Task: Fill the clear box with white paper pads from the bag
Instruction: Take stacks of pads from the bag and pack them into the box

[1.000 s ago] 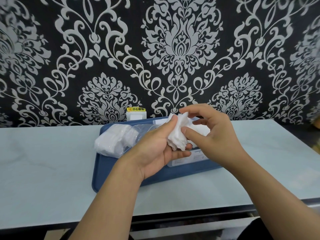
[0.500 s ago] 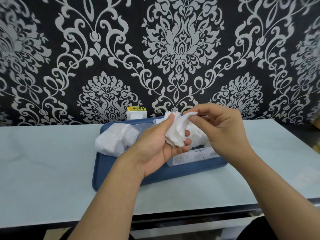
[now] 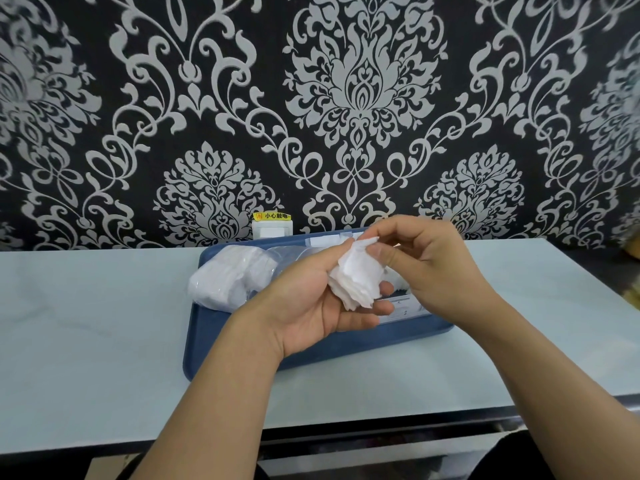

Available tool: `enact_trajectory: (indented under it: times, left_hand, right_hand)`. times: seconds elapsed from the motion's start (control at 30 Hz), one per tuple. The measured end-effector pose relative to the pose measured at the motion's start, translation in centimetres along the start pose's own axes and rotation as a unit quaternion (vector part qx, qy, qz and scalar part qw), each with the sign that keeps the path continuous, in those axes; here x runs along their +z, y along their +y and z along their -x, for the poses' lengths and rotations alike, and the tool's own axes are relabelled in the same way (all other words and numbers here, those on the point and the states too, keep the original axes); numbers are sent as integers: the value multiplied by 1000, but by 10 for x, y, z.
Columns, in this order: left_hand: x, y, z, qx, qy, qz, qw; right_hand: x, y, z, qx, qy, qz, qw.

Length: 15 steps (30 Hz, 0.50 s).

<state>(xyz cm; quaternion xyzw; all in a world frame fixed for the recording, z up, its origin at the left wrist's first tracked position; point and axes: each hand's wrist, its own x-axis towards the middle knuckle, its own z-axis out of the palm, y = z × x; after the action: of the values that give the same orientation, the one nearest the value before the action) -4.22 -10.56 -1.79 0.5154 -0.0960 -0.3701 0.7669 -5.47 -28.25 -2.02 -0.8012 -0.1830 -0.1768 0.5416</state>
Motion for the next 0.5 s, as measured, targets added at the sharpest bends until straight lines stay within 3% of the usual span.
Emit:
enact_trajectory:
  times: [0.3, 0.4, 0.5]
  left_hand:
    - [1, 0, -4, 28, 23, 43, 998]
    - [-1, 0, -6, 27, 48, 62, 997]
    - [-3, 0, -7, 28, 56, 67, 996]
  right_hand:
    - [8, -1, 2, -53, 104, 42, 992]
    - [6, -4, 3, -80, 108, 46, 990]
    - [1, -5, 2, -55, 98, -9, 994]
